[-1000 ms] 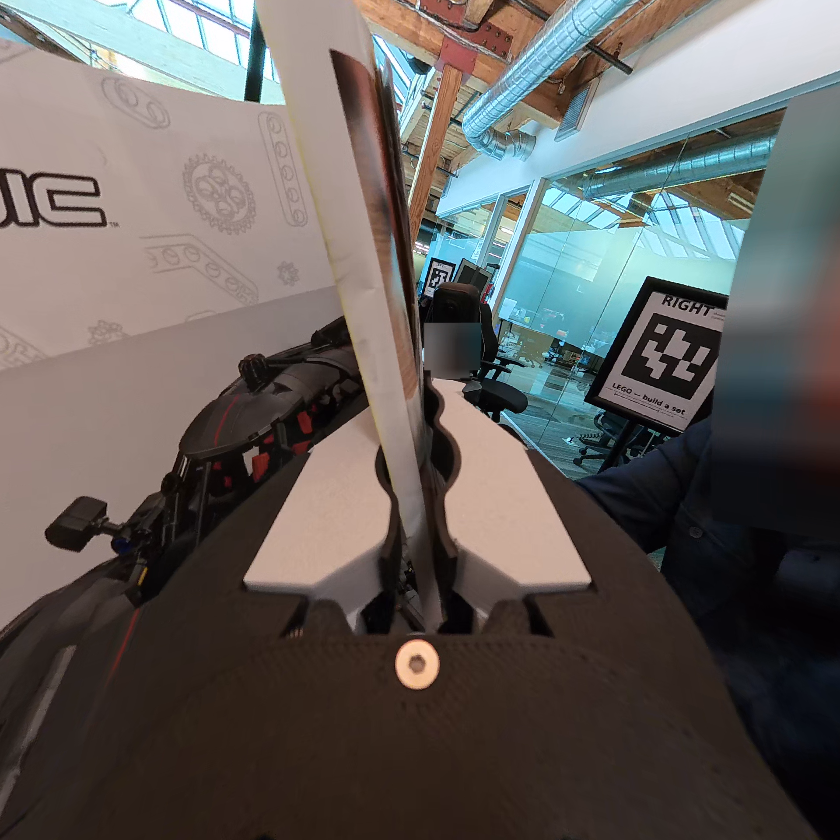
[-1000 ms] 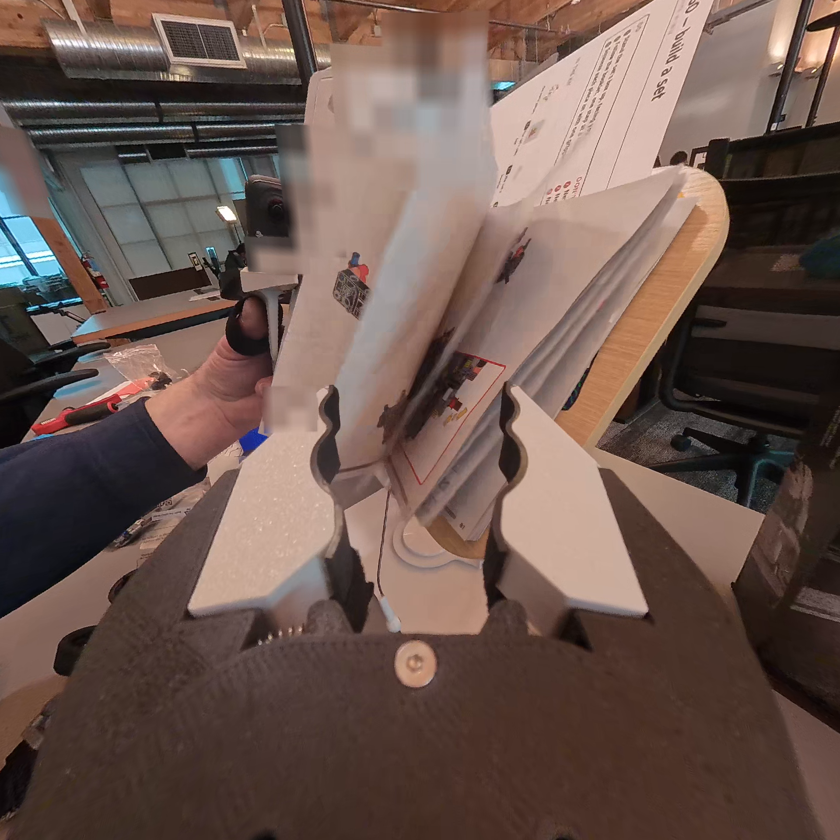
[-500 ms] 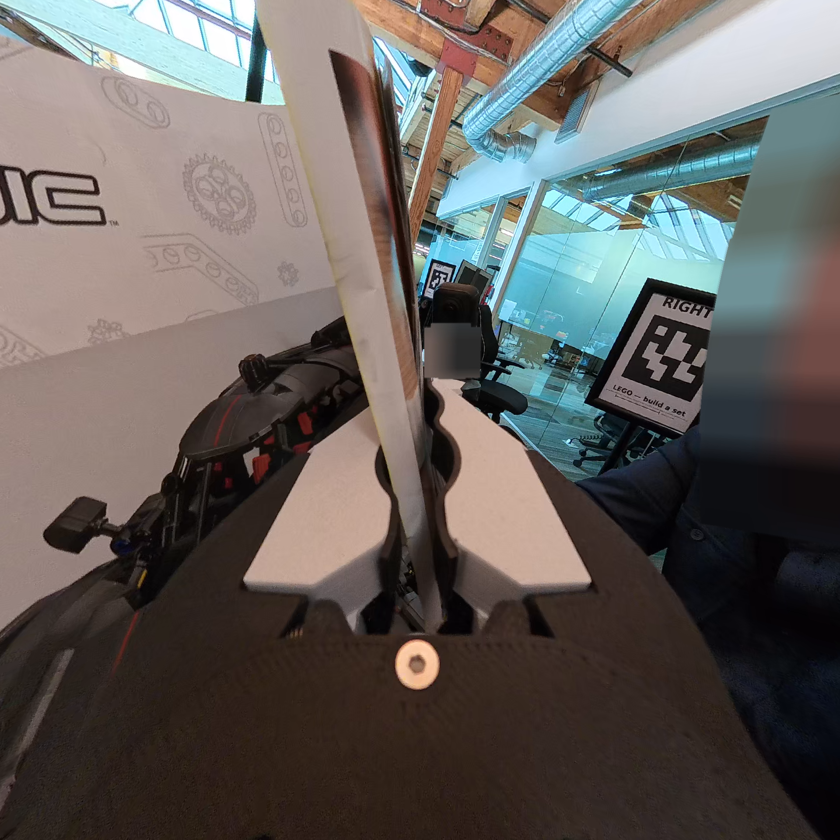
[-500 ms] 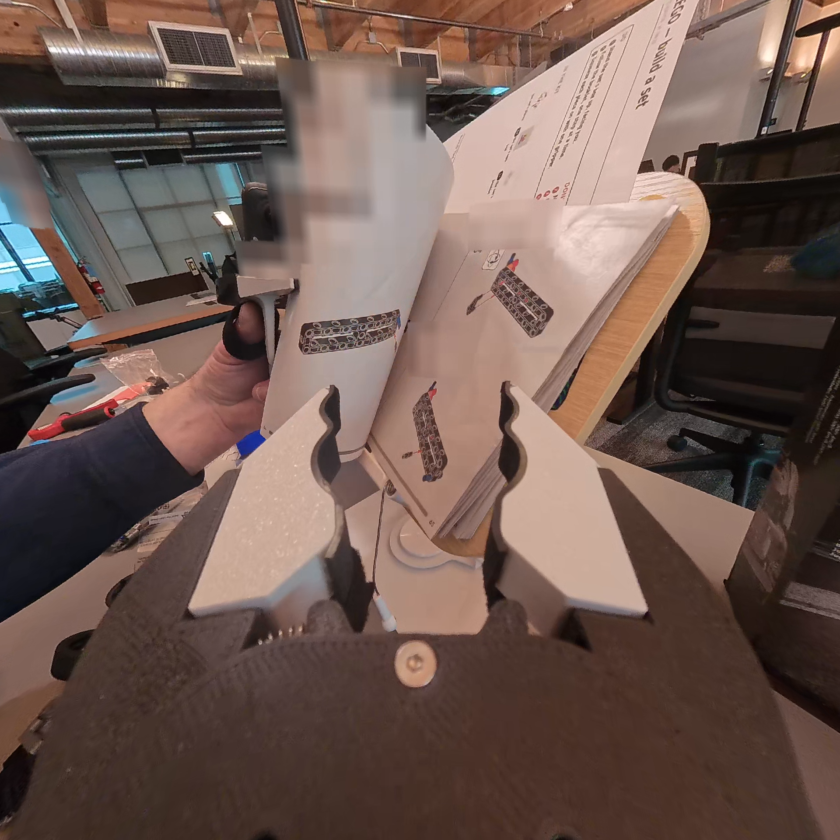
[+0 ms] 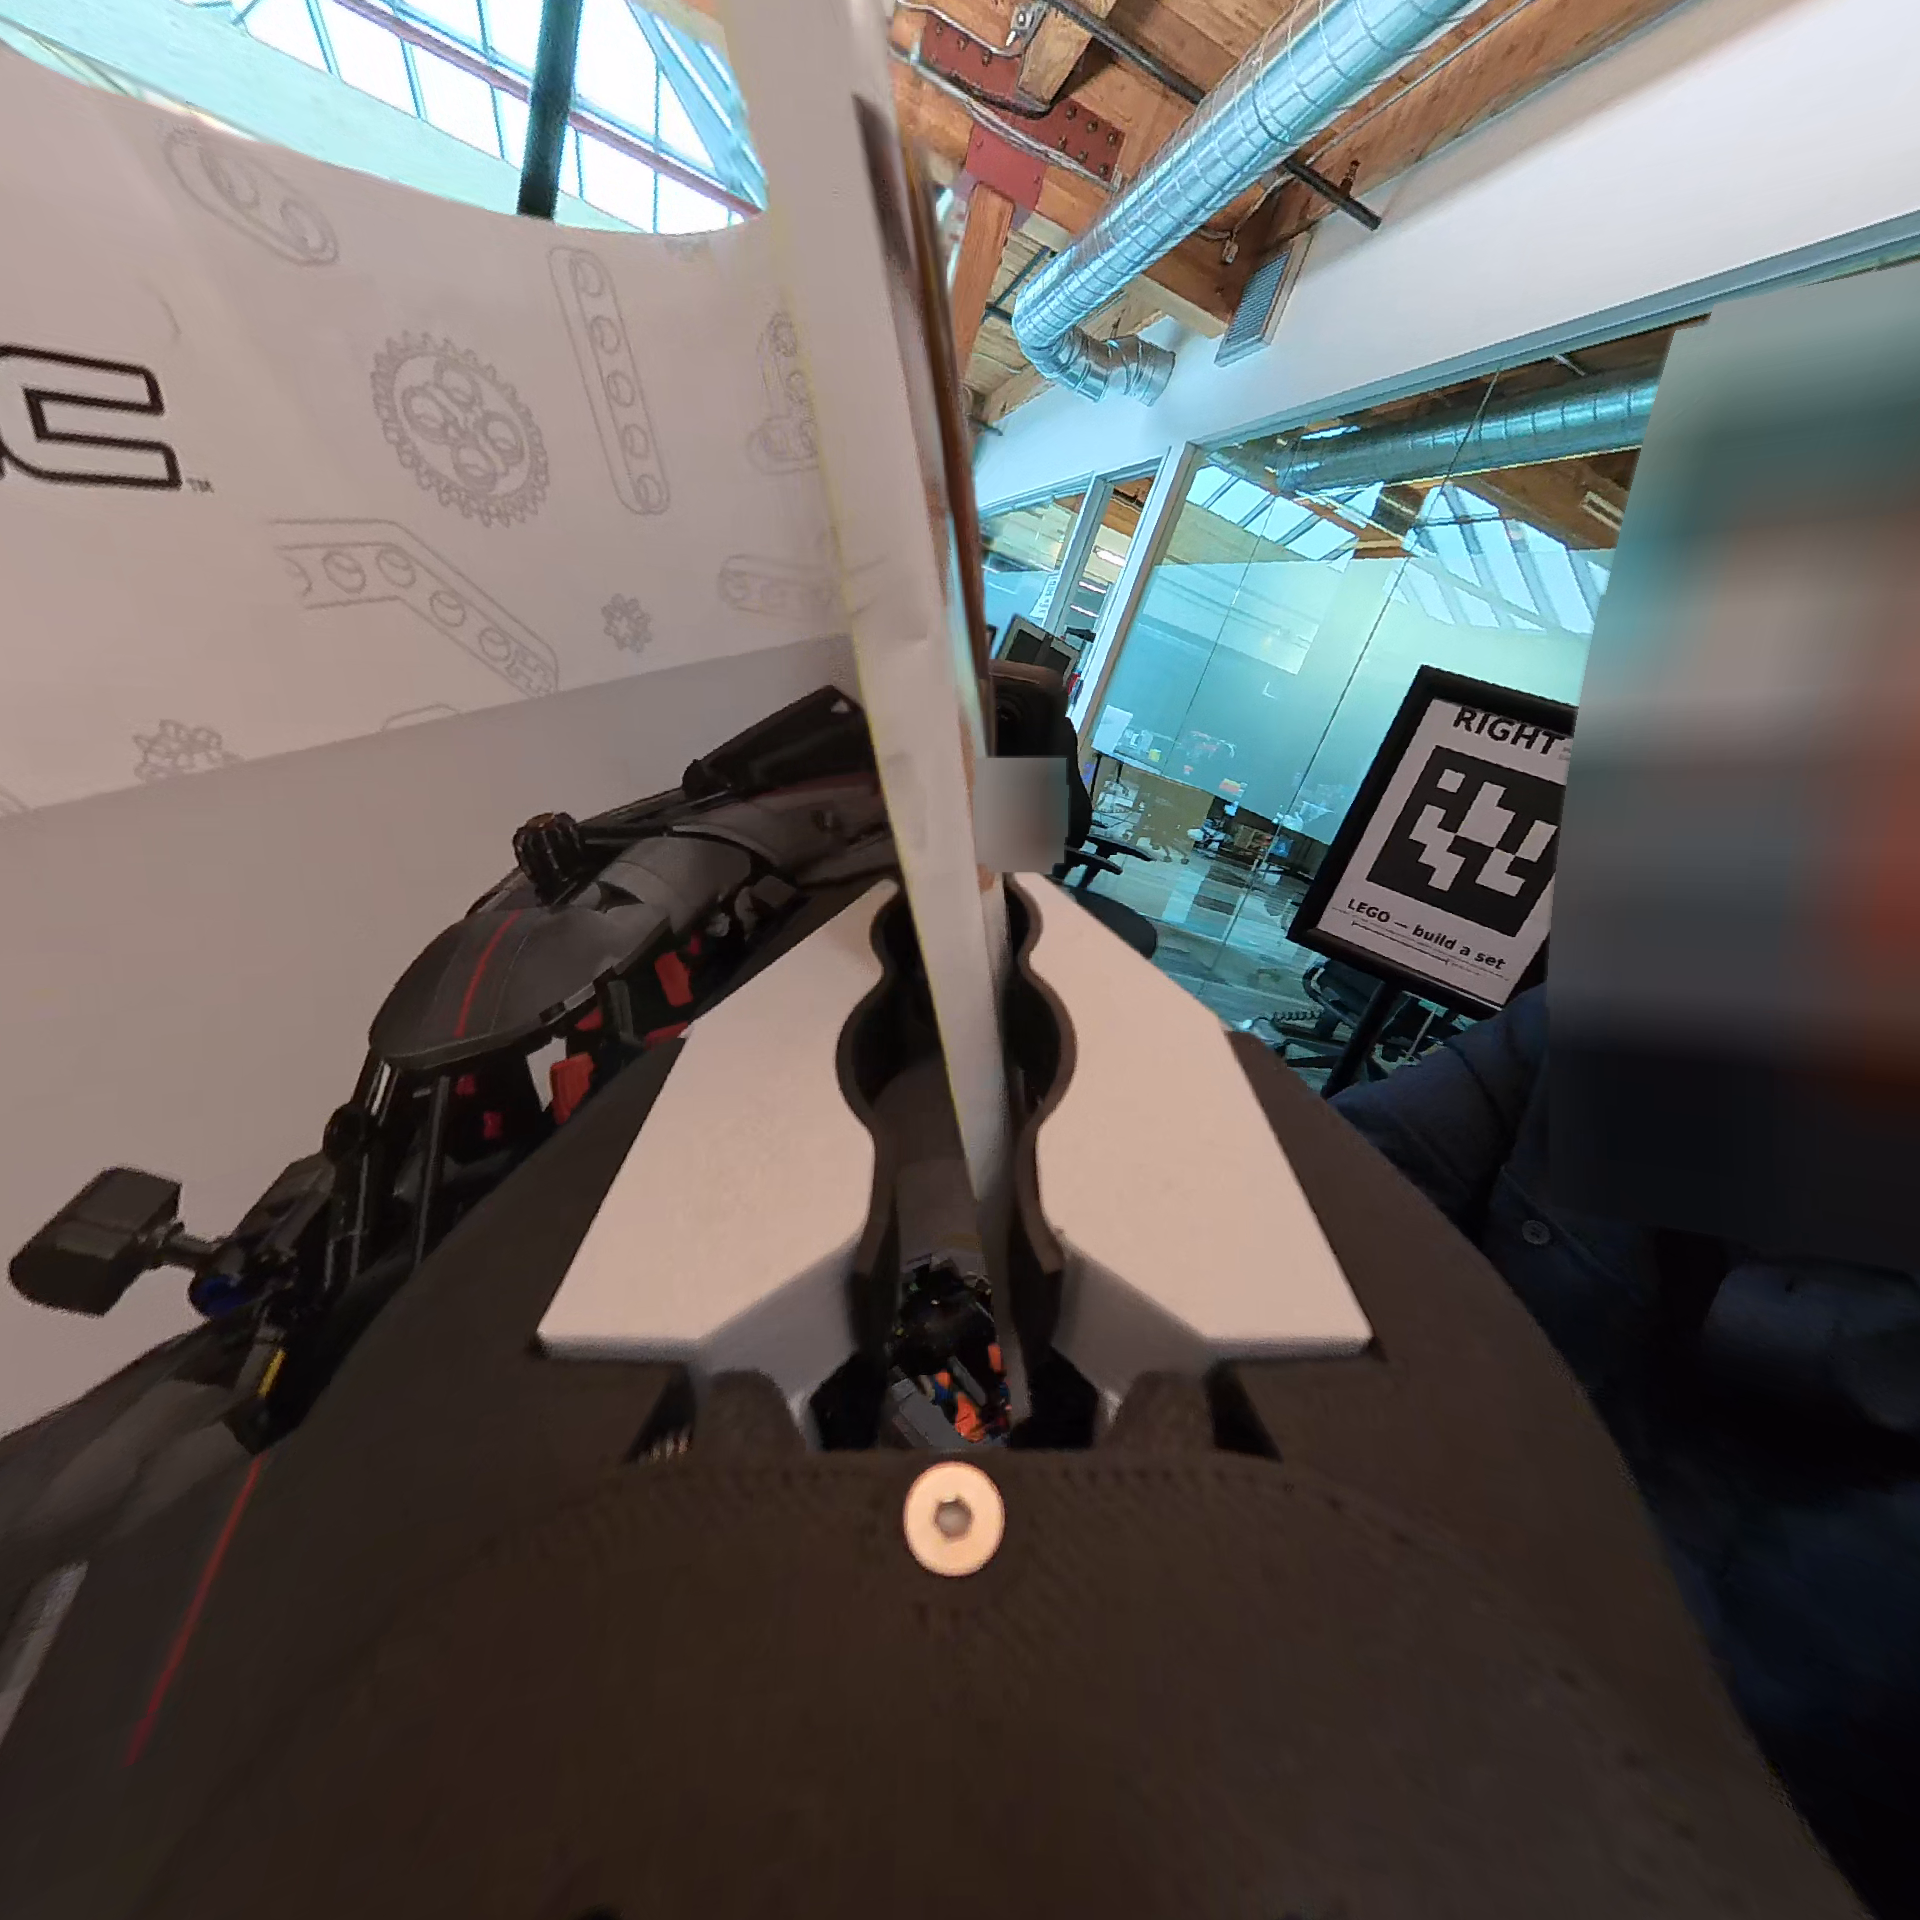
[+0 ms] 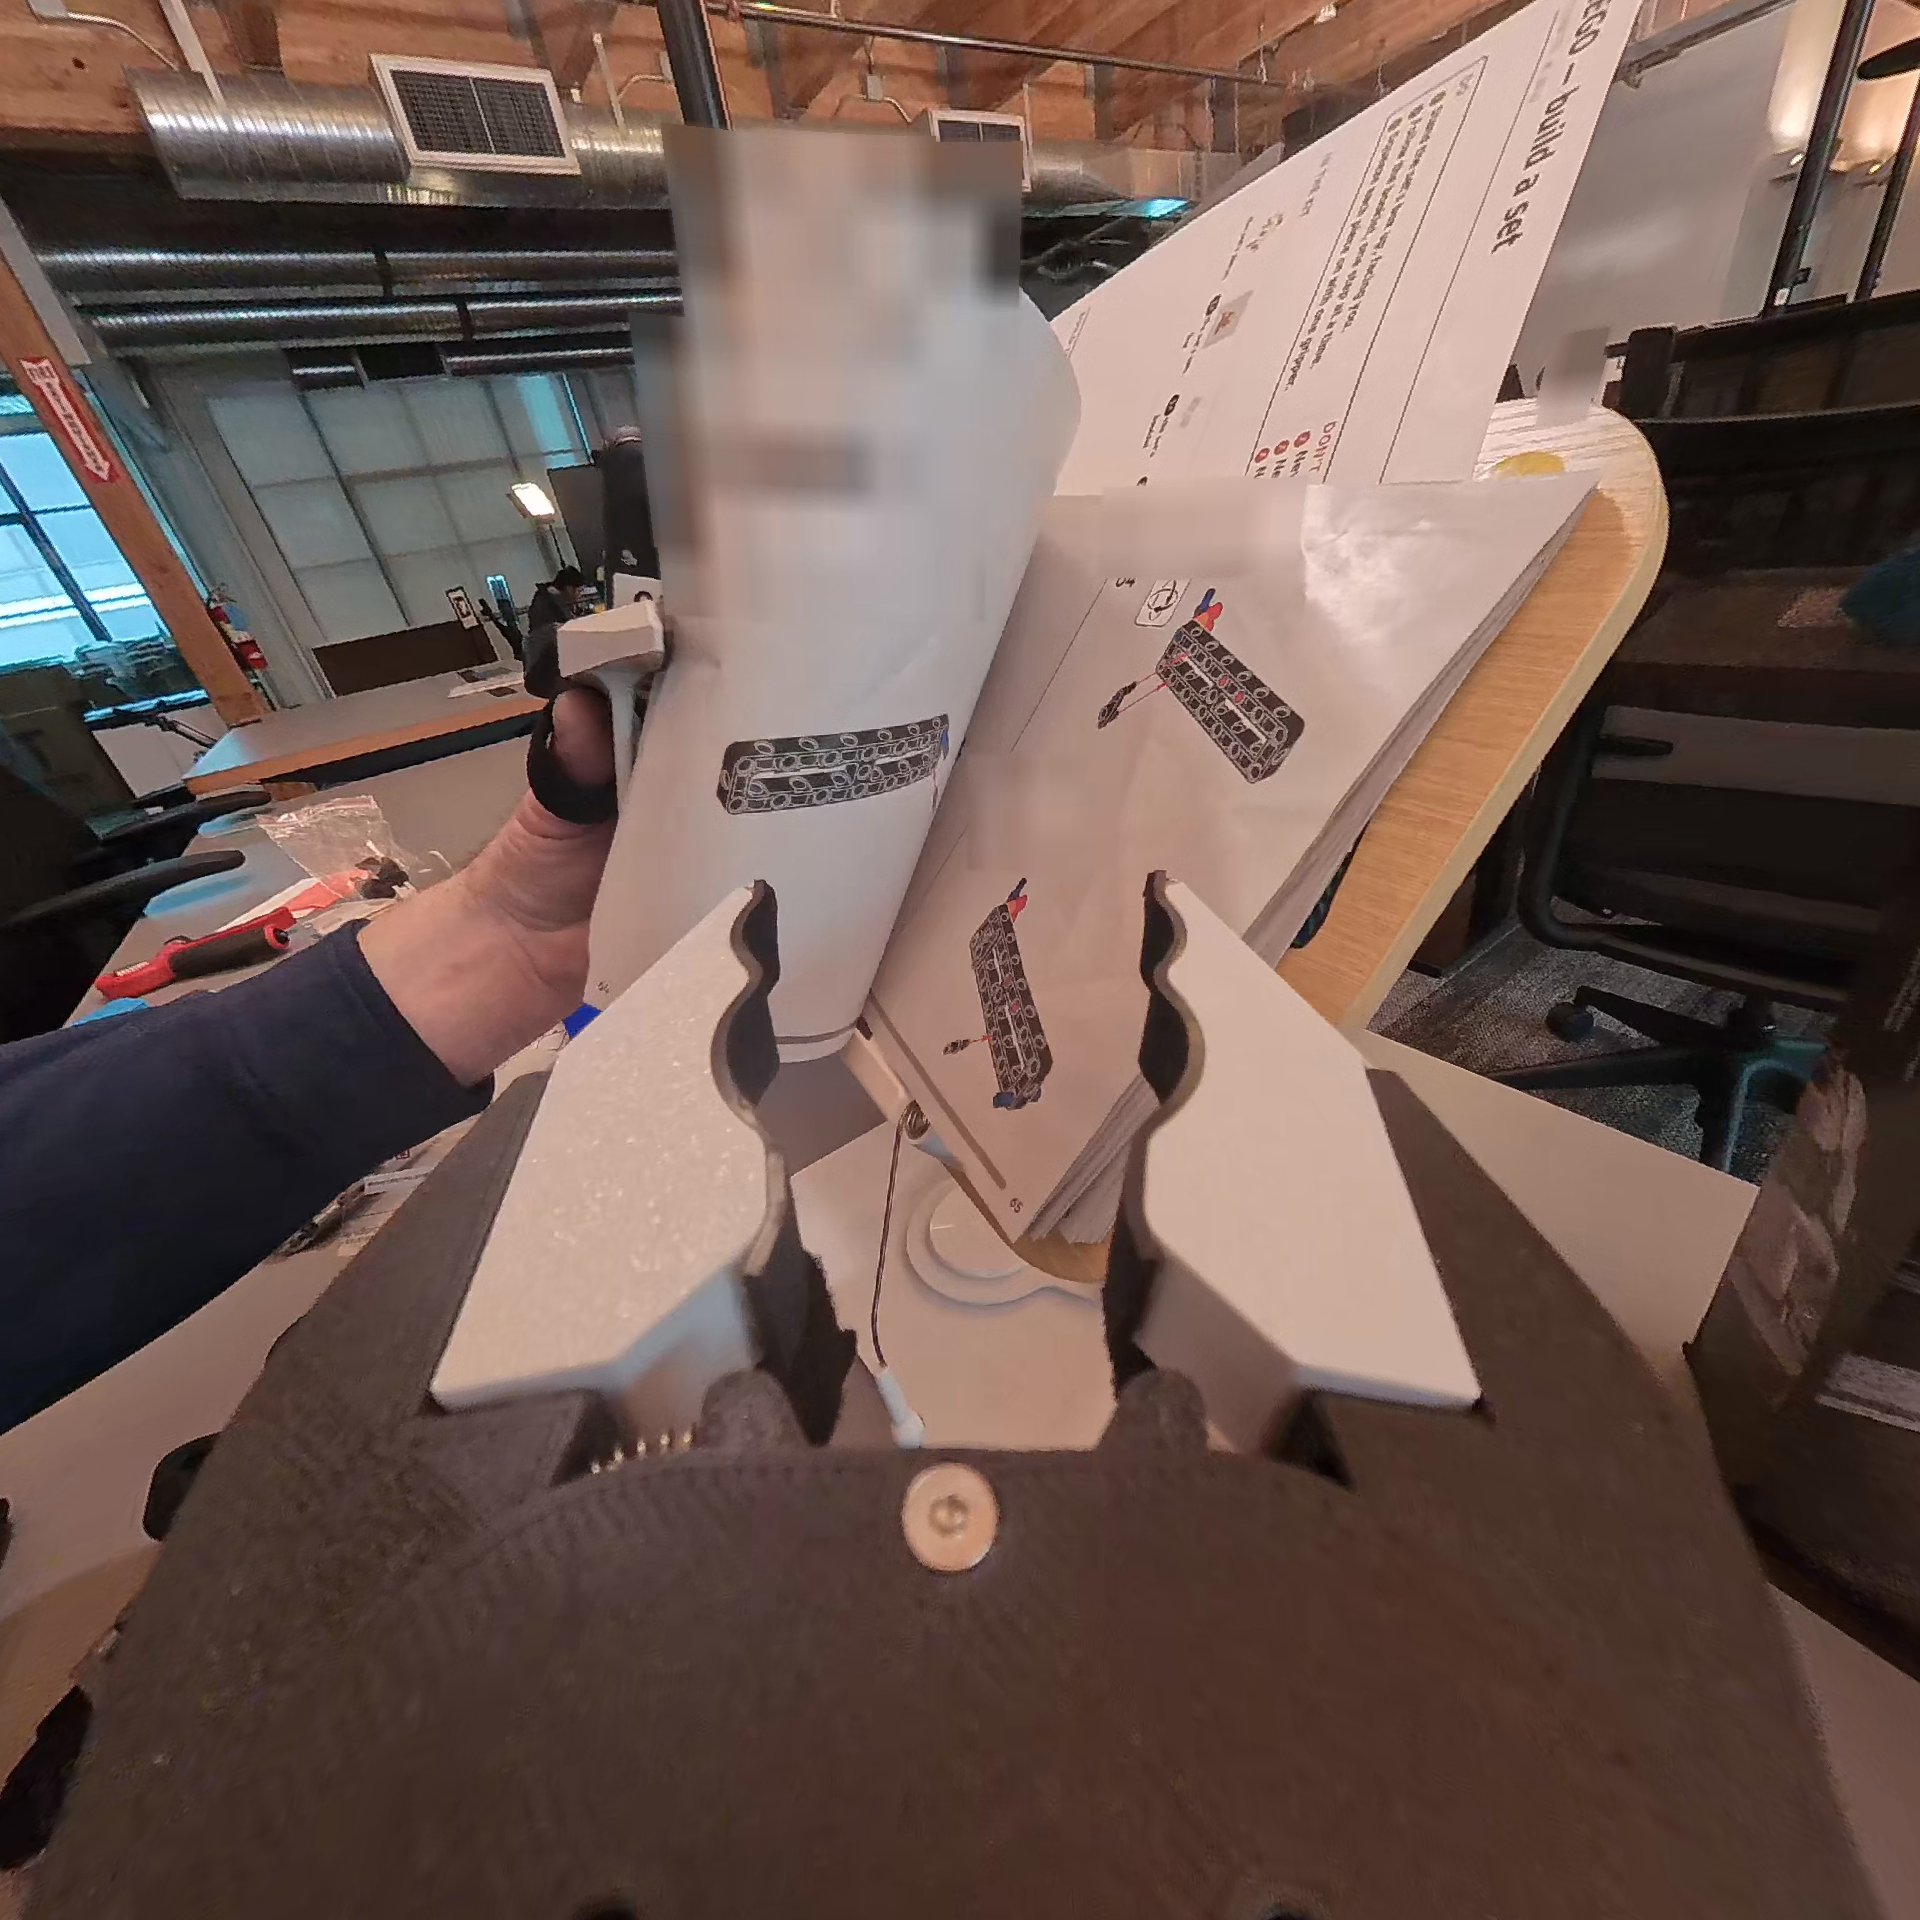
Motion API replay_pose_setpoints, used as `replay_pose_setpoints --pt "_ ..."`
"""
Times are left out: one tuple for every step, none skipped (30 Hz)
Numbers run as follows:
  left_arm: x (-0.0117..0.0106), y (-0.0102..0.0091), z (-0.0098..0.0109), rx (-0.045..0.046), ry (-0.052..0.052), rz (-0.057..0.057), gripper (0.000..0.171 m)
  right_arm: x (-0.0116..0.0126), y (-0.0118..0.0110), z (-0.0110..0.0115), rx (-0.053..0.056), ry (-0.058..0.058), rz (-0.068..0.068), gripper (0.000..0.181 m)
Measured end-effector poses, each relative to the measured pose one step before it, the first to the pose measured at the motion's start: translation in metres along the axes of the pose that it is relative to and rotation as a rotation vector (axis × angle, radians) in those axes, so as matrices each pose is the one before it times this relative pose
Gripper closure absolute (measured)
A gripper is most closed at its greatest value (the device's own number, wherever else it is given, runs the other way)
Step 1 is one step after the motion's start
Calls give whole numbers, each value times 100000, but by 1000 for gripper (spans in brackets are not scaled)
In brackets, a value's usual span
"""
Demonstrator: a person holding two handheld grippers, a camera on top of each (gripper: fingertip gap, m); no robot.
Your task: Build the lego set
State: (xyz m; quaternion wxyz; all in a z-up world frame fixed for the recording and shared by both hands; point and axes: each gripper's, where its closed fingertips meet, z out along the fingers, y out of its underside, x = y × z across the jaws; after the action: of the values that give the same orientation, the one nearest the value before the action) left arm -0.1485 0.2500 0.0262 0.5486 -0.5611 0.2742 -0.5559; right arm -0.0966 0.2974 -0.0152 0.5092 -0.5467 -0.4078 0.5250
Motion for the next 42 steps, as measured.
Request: replay_pose_setpoints --pt "34 42 73 31 695 -955 159 0 -23 -13 73 -47 58 112" --pt "-118 49 63 -196 -802 209 159 -15 -22 -14 74 -90 49 112" --pt "-77 -13 53 29 -691 622 159 -22 -24 -18 30 -83 -2 112" --pt "-29 -12 27 42 -205 -9 160 -18 -22 -8 24 -62 -41 112" --pt "-8 -5 14 9 141 -309 160 -9 -17 -6 43 -70 -16 113" --pt "-2 -11 12 106 101 -71 160 -17 -20 -5 64 -95 49 112" --pt "-18 -22 -2 68 -130 8 160 -18 -27 -12 106 -96 68 112" --pt "18 -16 4 207 197 -127 160 -25 -17 -6 56 -88 28 113" --pt "22 7 9 10 299 -335 160 -7 -10 1 2 -46 -11 112" --pt "-3 29 13 -138 23 -153 159 -7 -15 3 34 -33 17 112" --pt "8 -41 7 203 71 37 158 -3 -11 -4 64 -60 72 112" --pt "57 -45 -1 434 504 -181 157 -4 -14 -13 75 -67 94 112" --pt "2 14 35 96 264 -417 157 -3 -8 -6 40 -62 76 112" --pt "-35 83 56 -444 -140 -224 156 -9 -3 -9 18 -47 48 112" --pt "-24 54 64 -349 -89 -57 156 -13 -3 2 25 -75 33 112" --pt "24 -8 22 88 280 -196 156 -26 3 8 -5 -92 30 112" --pt "-33 -28 12 167 -52 -233 156 -23 -8 10 8 -75 4 112" --pt "-25 -21 4 173 -95 -38 156 -31 8 16 -19 -83 -26 112" --pt "18 -10 2 140 251 -145 155 -20 14 14 -72 -65 -8 112" --pt "22 21 26 -92 355 -426 155 -5 10 10 -8 -78 60 112" --pt "15 -4 20 56 234 -160 155 -19 4 2 40 -96 106 112" --pt "-42 -13 4 28 -291 74 155 -10 -6 14 41 -89 86 112" --pt "-39 -4 6 77 -176 22 155 -12 4 -8 38 -73 61 112" --pt "34 -14 9 161 235 -60 155 2 -14 3 22 -28 35 112" --pt "19 4 2 15 178 -103 155 0 -3 -9 14 6 25 112" --pt "-83 -9 1 -33 -727 438 155 10 -9 -16 40 9 49 112" --pt "-59 -38 6 183 -714 687 154 12 -4 -4 68 -30 90 113" --pt "38 -6 22 155 356 -154 154 -3 -10 -5 51 -50 98 113" --pt "37 29 15 -121 498 -555 154 6 5 -9 14 -17 52 113" --pt "22 42 31 -224 279 -207 154 4 2 10 -16 -21 22 113" --pt "-29 2 16 -102 -231 118 154 -15 5 8 -26 -78 45 113" --pt "-41 -30 4 194 -230 90 154 -11 8 0 15 -61 61 113" --pt "43 -31 -2 221 350 -156 154 -5 -2 12 24 -15 28 113" --pt "0 2 -6 -8 103 -129 154 9 15 7 -41 -18 -11 113" --pt "-3 8 7 -38 -31 7 154 -3 12 4 -79 -16 -8 112" --pt "8 9 10 4 86 -89 154 17 2 -7 24 -3 64 112" --pt "40 -4 11 96 403 -258 154 5 -22 -20 122 2 115 112" --pt "3 29 15 -72 81 -185 154 9 -16 -12 78 -28 117 112" --pt "-68 -14 -4 99 -791 737 153 -5 -5 3 22 -53 100 112" --pt "-13 -18 -4 178 -294 433 153 4 4 -8 25 -31 64 113" --pt "11 7 -6 22 148 -258 154 -18 6 18 -16 -34 23 113" --pt "11 -11 -23 140 115 -112 154 -8 27 22 -101 -51 -1 113"
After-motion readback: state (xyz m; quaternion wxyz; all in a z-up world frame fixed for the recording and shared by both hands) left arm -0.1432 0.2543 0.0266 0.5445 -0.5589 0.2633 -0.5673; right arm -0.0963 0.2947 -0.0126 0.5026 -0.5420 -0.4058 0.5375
